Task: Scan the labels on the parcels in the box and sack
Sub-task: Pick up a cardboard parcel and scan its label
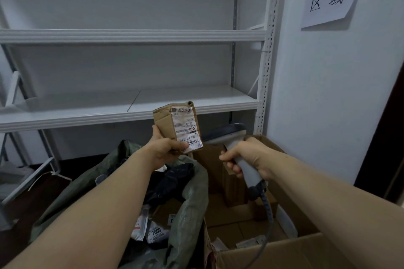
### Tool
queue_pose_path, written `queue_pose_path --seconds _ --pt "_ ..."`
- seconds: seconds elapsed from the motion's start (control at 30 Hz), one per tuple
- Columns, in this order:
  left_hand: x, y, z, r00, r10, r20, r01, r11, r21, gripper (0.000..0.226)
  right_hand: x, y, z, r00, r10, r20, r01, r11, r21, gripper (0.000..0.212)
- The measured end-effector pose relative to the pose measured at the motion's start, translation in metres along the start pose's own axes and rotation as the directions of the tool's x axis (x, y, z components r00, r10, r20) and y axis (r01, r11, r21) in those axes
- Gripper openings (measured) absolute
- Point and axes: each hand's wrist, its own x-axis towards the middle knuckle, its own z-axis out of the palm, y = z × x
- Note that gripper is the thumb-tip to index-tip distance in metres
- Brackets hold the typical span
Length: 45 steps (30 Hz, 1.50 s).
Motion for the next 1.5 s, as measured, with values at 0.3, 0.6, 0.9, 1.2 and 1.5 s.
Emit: queue_pose_path --seconds 0.3,0.6,0.9,1.2,1.5 --pt "0.001 0.0 -0.003 1.0 0.007 -0.005 -0.006 0.999 0.052 0.107 -0.001 -0.007 -0.004 0.995 0.034 0.09 -0.03 0.998 -0.051 0.009" --pt "0.004 -0.003 -0.007 1.0 0.009 -0.008 -0.009 0.998 0.068 0.105 -0.007 -0.008 -0.008 0.99 0.052 0.134 -0.047 0.998 -0.047 0.009" --pt "0.005 -0.004 -0.015 1.0 0.013 -0.024 -0.011 0.996 0.088 0.097 -0.006 -0.008 -0.008 0.99 0.063 0.127 -0.051 0.995 -0.091 0.005" --pt "0.008 -0.01 -0.025 0.998 -0.008 -0.055 0.012 0.997 0.079 0.1 -0.004 -0.011 -0.004 0.987 0.087 0.135 -0.071 0.99 -0.122 0.01" --pt "0.003 -0.016 -0.031 0.996 -0.04 -0.081 0.049 0.991 0.122 0.107 0.0 -0.012 0.003 0.982 0.103 0.161 -0.081 0.988 -0.134 0.011"
